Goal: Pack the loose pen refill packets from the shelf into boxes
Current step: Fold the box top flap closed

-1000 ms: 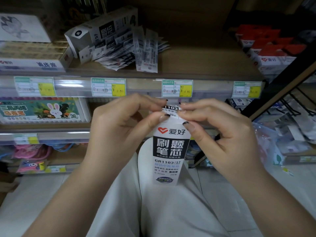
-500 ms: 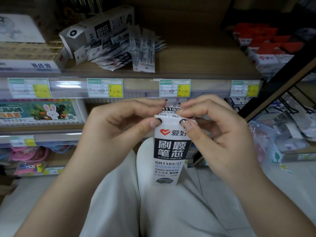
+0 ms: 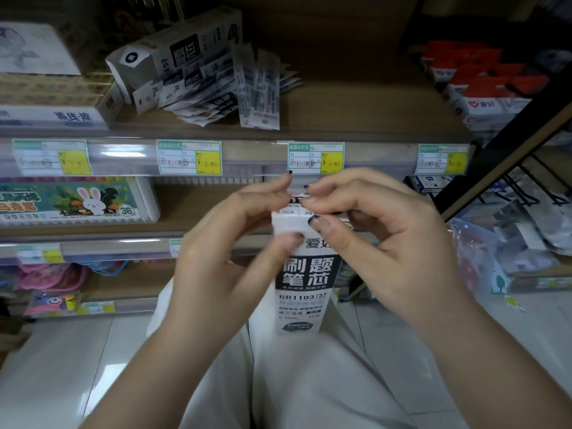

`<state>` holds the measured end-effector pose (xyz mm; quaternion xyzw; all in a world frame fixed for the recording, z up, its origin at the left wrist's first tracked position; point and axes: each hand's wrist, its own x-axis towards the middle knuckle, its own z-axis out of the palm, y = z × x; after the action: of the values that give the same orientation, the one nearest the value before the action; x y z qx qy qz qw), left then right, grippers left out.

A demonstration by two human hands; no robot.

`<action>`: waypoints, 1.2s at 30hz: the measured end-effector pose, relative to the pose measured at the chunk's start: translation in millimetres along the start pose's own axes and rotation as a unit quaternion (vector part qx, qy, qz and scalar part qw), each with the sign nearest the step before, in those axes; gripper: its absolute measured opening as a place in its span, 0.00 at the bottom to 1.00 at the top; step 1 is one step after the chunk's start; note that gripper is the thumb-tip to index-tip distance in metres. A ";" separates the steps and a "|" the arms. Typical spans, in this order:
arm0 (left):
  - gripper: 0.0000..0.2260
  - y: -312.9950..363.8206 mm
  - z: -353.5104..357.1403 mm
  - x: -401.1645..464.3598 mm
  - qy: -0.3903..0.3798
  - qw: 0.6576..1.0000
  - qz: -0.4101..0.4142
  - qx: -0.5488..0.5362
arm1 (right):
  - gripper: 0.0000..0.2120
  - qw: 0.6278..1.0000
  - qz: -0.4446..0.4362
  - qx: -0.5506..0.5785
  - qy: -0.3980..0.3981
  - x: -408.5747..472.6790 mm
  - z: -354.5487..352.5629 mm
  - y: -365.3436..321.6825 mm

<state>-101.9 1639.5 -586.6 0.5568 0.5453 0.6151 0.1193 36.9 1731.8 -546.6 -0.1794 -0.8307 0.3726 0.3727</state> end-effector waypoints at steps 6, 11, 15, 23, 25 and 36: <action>0.32 2.1 24.2 -6.0 0.012 0.995 -0.098 -0.007 | 0.07 1.000 0.006 0.000 -0.012 1.4 4.8 -2.9; 0.35 4.1 45.5 -3.8 0.109 0.986 -0.118 0.043 | 0.03 0.995 -0.033 -0.099 0.006 8.7 7.2 -9.7; 0.40 6.9 62.0 -7.4 0.171 0.974 -0.118 0.087 | 0.03 0.988 -0.025 -0.154 0.009 14.0 13.9 -15.4; 0.30 8.4 63.9 -1.7 0.151 0.979 -0.113 0.078 | 0.15 0.972 -0.004 -0.203 -0.121 25.5 -1.1 -16.3; 0.30 8.6 63.8 -0.8 0.143 0.980 -0.113 0.082 | 0.16 0.968 -0.013 -0.200 -0.149 27.2 -4.4 -13.3; 0.33 5.1 66.3 -7.5 0.166 0.976 -0.104 0.099 | 0.15 0.958 -0.037 -0.188 -0.215 30.9 -13.0 -15.3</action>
<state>-42.8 1667.6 -600.9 0.3964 0.6702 0.6264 0.0348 26.0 1745.8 -514.3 -0.1313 -0.9521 0.2260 0.1585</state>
